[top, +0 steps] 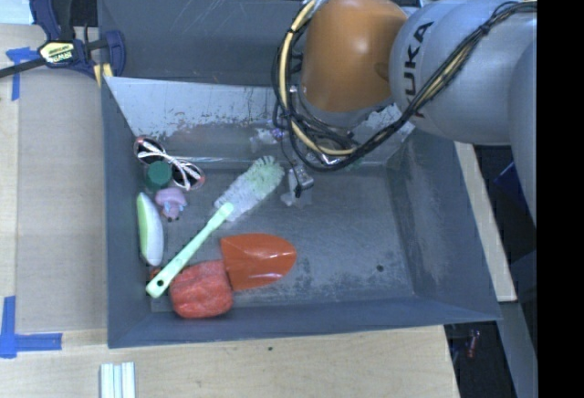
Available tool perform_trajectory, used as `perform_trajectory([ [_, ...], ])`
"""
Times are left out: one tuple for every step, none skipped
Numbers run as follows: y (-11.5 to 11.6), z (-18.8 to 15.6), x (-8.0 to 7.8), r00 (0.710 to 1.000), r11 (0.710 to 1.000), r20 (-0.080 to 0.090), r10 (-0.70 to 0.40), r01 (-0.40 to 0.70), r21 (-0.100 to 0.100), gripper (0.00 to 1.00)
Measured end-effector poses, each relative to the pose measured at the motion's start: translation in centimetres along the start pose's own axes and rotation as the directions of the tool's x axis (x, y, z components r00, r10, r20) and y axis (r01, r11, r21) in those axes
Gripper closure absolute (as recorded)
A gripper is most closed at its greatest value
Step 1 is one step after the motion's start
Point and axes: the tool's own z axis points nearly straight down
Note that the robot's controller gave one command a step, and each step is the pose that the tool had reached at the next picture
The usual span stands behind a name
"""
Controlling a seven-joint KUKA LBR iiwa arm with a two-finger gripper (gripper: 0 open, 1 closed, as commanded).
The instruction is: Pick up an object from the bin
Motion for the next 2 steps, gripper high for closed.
perform_trajectory([
  [1.0,7.65,-0.11,1.0,1.0,0.006,-0.004,0.004,-0.006,0.0],
  [1.37,7.27,-0.66,0.996,0.996,0.015,-0.087,0.087,0.004,1.0],
])
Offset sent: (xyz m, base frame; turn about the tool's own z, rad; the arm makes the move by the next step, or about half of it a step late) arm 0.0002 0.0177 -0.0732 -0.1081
